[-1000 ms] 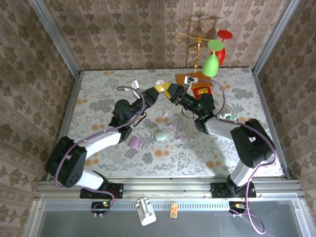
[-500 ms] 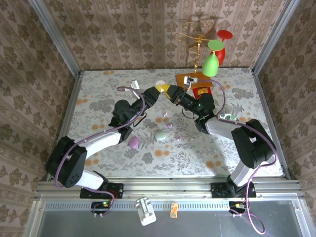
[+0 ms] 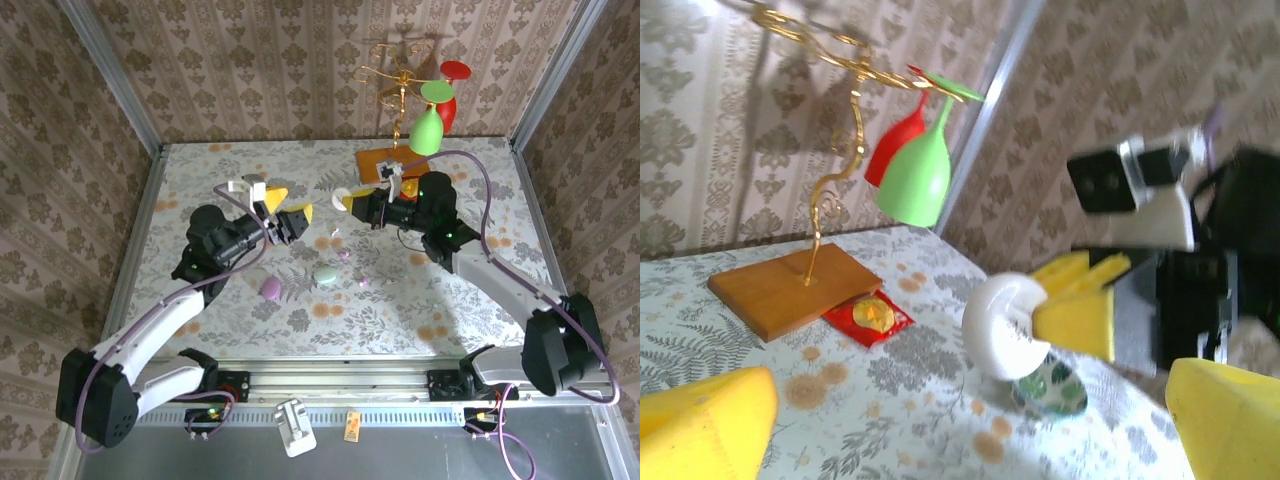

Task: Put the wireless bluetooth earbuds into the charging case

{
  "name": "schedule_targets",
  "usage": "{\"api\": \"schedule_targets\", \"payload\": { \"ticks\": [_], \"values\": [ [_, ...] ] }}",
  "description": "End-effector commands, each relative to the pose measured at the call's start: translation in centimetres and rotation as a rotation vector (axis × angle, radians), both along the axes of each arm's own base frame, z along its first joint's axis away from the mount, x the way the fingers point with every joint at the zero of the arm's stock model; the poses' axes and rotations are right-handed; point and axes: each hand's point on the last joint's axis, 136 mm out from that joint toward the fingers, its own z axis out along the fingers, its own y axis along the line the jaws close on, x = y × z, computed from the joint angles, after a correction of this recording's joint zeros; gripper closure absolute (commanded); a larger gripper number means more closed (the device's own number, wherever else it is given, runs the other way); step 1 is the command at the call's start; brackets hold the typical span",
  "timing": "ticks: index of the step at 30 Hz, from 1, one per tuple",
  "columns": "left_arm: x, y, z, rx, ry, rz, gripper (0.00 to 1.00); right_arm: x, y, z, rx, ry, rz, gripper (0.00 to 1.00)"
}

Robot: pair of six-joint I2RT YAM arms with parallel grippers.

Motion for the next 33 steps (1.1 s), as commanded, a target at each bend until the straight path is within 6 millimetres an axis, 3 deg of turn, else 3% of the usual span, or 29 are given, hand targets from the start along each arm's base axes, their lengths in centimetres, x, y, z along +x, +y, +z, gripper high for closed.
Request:
{"api": "schedule_targets", "payload": {
  "ticks": [1, 5, 13, 18, 33],
  "values": [
    [-3.2, -0.8, -2.1, 0.191, -0.114, -0.171, 0.00, -3.4, 0.0, -0.3, -0.186, -0.132, 0.159, 0.87],
    [-5.7, -1.6, -2.1, 0.185, -0.154, -0.310, 0.00, -5.7, 0.3, 1.0, -0.222, -0.209, 0.268, 0.90],
    [-8.1, -4.1, -1.7, 0.141, -0.186, -0.486, 0.16, -8.2, 1.9, 2.8, -0.229, -0.283, 0.400, 0.91],
    [-8.5, -5.0, -1.4, 0.116, -0.218, -0.523, 0.25, -8.8, 2.6, 3.6, -0.211, -0.304, 0.434, 0.95],
    [-8.7, -6.8, -0.5, 0.078, -0.201, -0.590, 0.56, -8.9, 2.9, 2.8, -0.240, -0.301, 0.454, 0.96]
  ]
}}
